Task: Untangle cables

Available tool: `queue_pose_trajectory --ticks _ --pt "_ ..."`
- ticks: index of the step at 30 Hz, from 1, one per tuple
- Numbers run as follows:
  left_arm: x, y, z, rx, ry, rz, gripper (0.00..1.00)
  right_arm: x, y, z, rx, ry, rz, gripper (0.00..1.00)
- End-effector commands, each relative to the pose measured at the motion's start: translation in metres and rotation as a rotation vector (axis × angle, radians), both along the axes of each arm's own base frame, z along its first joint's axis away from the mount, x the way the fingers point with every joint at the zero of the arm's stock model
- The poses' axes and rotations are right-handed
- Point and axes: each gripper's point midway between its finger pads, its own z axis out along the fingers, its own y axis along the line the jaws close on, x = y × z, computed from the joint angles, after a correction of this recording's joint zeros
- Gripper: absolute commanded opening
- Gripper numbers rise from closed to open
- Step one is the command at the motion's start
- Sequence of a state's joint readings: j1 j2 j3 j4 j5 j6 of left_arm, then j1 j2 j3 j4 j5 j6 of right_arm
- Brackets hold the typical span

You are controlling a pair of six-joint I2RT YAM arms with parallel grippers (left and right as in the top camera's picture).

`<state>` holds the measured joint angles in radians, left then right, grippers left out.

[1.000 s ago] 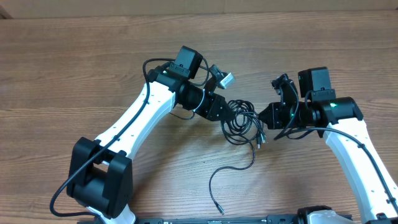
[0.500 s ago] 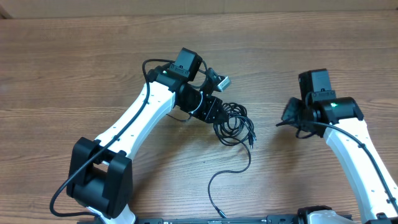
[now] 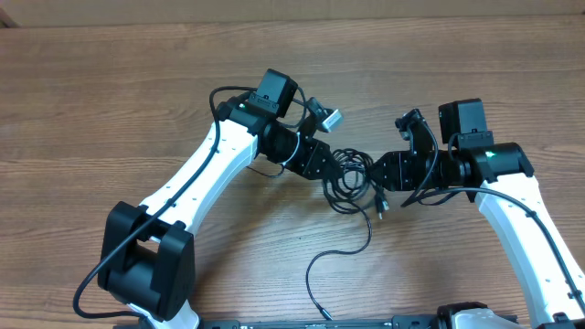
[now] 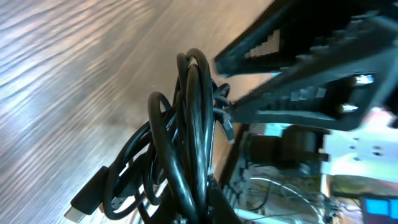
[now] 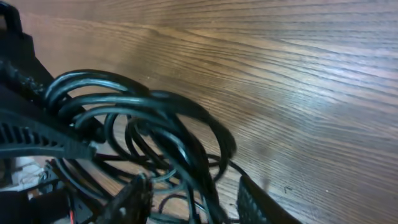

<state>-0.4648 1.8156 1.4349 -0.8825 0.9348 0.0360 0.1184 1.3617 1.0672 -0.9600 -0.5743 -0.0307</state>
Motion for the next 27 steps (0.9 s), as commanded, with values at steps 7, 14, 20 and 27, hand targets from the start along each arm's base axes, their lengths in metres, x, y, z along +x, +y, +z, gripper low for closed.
queue_pose_trajectory --ticks 7,14,20,27 --pt "-0.008 -0.01 0.028 -0.125 -0.015 -0.058 0.04 -0.002 -0.002 -0.001 -0.016 -0.009 0.02 0.36" --pt "-0.007 -0.012 0.031 -0.144 -0.022 -0.064 0.04 -0.002 -0.004 -0.003 -0.032 -0.006 0.014 0.07" --pt "-0.005 -0.009 0.025 -0.107 -0.034 -0.05 0.04 0.001 -0.012 -0.007 -0.082 -0.008 -0.016 0.04" --pt "0.005 0.018 -0.013 0.162 -0.04 0.05 0.04 0.013 -0.06 -0.024 -0.289 0.067 -0.337 0.04"
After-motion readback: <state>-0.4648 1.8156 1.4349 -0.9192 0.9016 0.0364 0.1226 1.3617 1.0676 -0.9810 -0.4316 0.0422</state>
